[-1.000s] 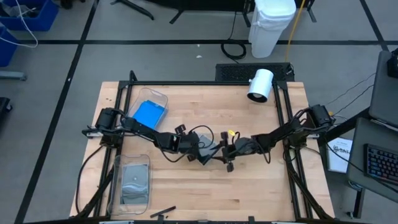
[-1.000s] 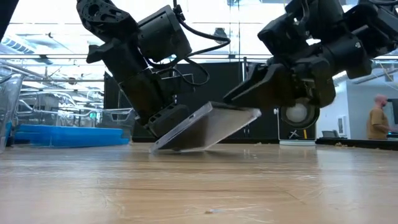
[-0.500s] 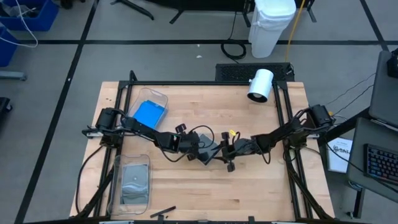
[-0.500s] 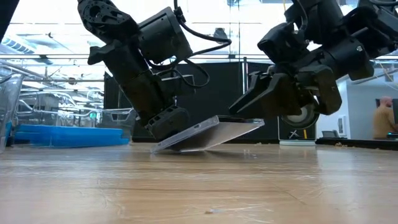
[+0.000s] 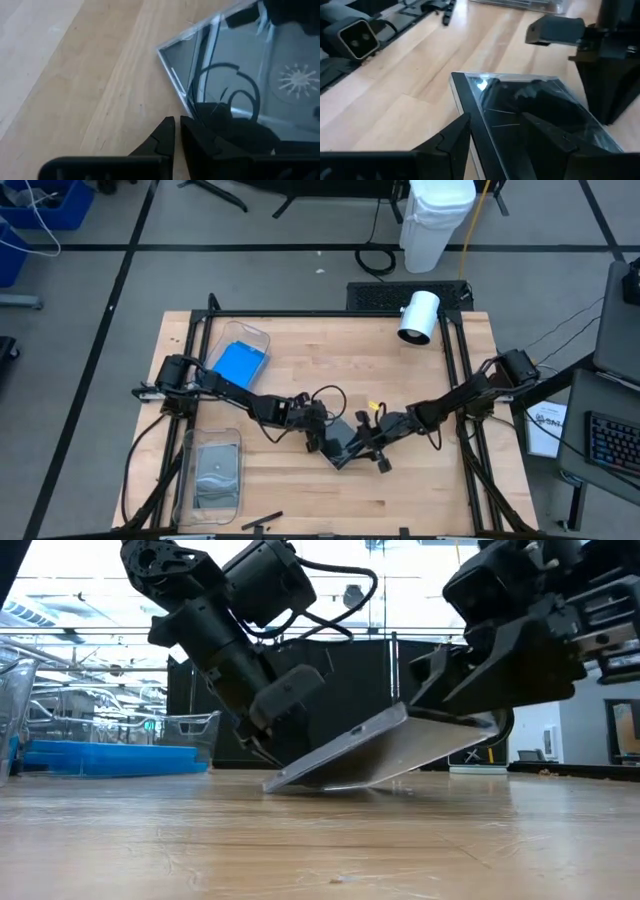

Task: Pick & place jewel cases by type
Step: Put the black CD case into the bottom transparent bin

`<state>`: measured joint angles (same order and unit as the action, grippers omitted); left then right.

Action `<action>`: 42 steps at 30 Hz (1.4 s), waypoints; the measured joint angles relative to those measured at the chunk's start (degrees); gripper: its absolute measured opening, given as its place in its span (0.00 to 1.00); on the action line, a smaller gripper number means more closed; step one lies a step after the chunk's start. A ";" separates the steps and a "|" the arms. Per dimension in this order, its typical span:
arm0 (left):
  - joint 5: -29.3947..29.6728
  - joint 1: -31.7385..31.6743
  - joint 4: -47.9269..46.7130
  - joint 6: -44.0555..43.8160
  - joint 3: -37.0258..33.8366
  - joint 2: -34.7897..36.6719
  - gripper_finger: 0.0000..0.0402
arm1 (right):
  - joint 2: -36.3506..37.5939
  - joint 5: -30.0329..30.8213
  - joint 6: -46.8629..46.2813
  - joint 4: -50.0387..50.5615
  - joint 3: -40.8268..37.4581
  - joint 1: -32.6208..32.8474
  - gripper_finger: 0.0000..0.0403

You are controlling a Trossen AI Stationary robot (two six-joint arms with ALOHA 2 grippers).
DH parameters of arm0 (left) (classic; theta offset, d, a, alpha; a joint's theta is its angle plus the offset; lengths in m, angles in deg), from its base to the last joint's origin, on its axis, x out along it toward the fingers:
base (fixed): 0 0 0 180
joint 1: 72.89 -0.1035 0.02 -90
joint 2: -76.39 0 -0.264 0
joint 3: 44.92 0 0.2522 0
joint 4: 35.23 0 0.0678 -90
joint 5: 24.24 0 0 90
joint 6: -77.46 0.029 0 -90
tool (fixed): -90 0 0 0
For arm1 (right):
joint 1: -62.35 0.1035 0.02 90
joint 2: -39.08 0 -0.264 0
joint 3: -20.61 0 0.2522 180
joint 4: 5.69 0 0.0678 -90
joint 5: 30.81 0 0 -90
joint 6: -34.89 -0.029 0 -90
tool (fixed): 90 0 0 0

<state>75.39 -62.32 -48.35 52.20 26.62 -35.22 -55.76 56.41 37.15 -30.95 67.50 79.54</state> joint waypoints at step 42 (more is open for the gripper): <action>-0.19 0.07 -0.30 0.75 0.04 0.17 0.05 | 10.97 17.49 8.99 4.32 -0.02 -5.88 0.56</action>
<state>75.20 -62.25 -48.66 52.94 26.67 -35.05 -44.79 73.91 46.14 -26.63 67.48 73.66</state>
